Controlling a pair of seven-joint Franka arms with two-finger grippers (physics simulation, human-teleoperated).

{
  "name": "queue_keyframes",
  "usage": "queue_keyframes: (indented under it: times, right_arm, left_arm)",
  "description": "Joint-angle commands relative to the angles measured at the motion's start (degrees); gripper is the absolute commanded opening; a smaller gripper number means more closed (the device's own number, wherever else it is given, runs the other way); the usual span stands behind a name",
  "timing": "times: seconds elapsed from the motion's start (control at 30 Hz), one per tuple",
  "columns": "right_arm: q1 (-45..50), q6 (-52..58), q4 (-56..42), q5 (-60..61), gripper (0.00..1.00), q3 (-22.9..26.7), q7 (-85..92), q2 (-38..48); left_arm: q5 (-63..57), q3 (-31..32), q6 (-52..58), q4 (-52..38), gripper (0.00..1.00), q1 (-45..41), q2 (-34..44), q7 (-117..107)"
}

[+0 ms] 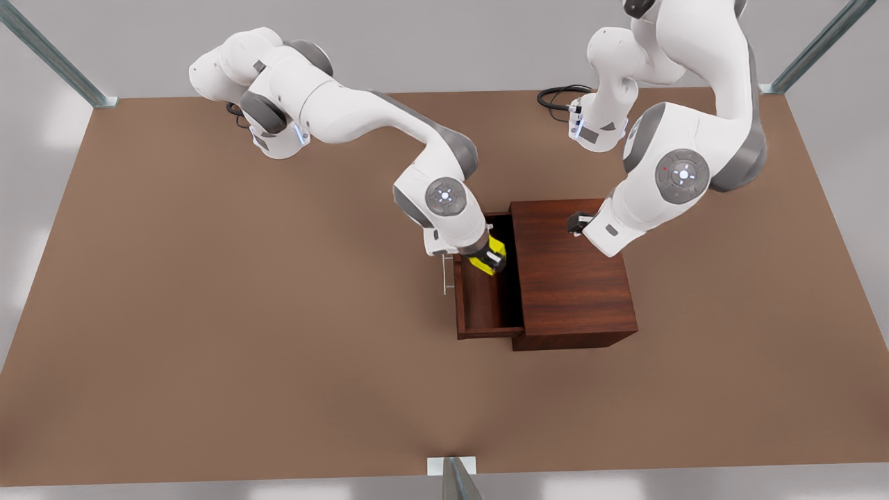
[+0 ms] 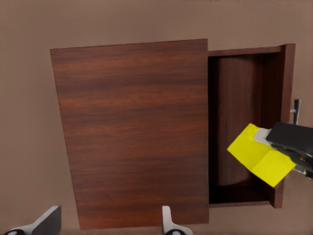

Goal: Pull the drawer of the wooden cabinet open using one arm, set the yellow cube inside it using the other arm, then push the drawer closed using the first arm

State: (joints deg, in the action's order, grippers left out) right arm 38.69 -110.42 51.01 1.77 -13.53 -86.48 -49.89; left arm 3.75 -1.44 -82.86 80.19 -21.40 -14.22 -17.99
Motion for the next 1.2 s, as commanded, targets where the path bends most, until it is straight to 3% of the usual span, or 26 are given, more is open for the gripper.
queue_keyframes:
  times: [0.0,0.17,0.23,0.3,0.33,0.37,0.4,0.47,0.5,0.57,0.6,0.63,0.73,0.9,0.93,1.0,1.17]
  right_arm:
    - [0.1,-2.2,0.0,-0.1,1.0,0.1,-11.4,0.1]
    - [-0.5,0.0,0.0,-0.2,1.0,0.2,-10.6,0.5]
    - [-9.2,18.7,0.0,-0.2,1.0,-0.4,1.3,6.4]
    - [-24.1,35.0,0.1,-0.5,1.0,-2.5,21.0,10.8]
    - [-34.6,42.4,0.6,-4.2,1.0,-2.7,39.3,12.8]
    - [-40.4,42.7,2.5,-7.0,1.0,-2.9,50.5,13.5]
    - [-44.8,36.3,11.4,-8.9,1.0,-2.9,57.9,17.4]
    - [-49.1,13.7,35.9,-8.4,1.0,-2.8,60.8,28.1]
    - [-51.6,5.8,43.0,-8.1,1.0,-2.9,61.0,31.6]
    - [-54.5,5.9,48.7,-6.9,1.0,-2.9,81.5,36.4]
    - [-54.5,8.8,47.3,-7.0,1.0,-2.9,81.2,36.5]
    - [-54.3,17.9,38.7,-9.5,1.0,-2.9,82.0,34.0]
    - [-53.3,23.8,32.0,-10.7,1.0,-1.9,87.0,30.8]
    - [-53.7,23.4,31.1,-10.5,1.0,-1.6,84.9,29.5]
    - [-53.2,23.1,31.0,-10.3,1.0,-0.7,84.6,29.4]
    - [-44.3,22.8,30.5,-4.8,1.0,10.8,87.0,29.2]
    - [-44.4,23.1,28.9,-4.9,1.0,10.8,86.9,29.1]
  left_arm:
    - [-0.1,0.0,-0.5,0.0,1.0,-0.1,0.0,-12.5]
    - [-1.4,0.0,-0.5,0.1,1.0,-1.4,-0.4,-13.4]
    - [-1.4,0.0,-0.5,0.1,1.0,-1.4,-0.4,-13.4]
    - [-1.4,0.0,-0.5,0.0,1.0,-1.3,-0.4,-13.4]
    - [-1.1,0.0,-1.2,0.0,1.0,-1.4,-0.4,-13.6]
    - [-1.0,0.0,-1.9,-0.1,1.0,-2.1,-0.5,-15.0]
    - [-1.1,0.0,-2.5,-0.4,1.0,-3.2,-1.2,-16.6]
    - [-1.0,0.0,-6.8,-3.2,1.0,-8.9,-3.5,-27.0]
    - [-1.0,0.0,-10.0,-8.0,1.0,-11.0,-7.0,-32.7]
    - [-1.0,-0.1,-11.3,-19.6,1.0,-17.5,-15.7,-48.7]
    - [-1.0,-0.2,-13.5,-23.2,1.0,-20.3,-18.9,-55.6]
    - [-1.5,-0.4,-18.6,-25.3,1.0,-23.2,-21.9,-64.3]
    - [-5.3,-0.6,-26.0,-27.3,1.0,-27.9,-27.8,-73.6]
    - [-13.4,-0.8,-33.3,-29.6,1.0,-30.5,-35.4,-77.2]
    - [-13.5,-0.9,-36.2,-29.6,1.0,-30.5,-36.5,-77.2]
    - [-15.0,-1.6,-40.5,-29.6,1.0,-30.5,-38.2,-77.1]
    - [-18.8,-2.3,-42.1,-29.5,1.0,-30.5,-41.1,-76.0]
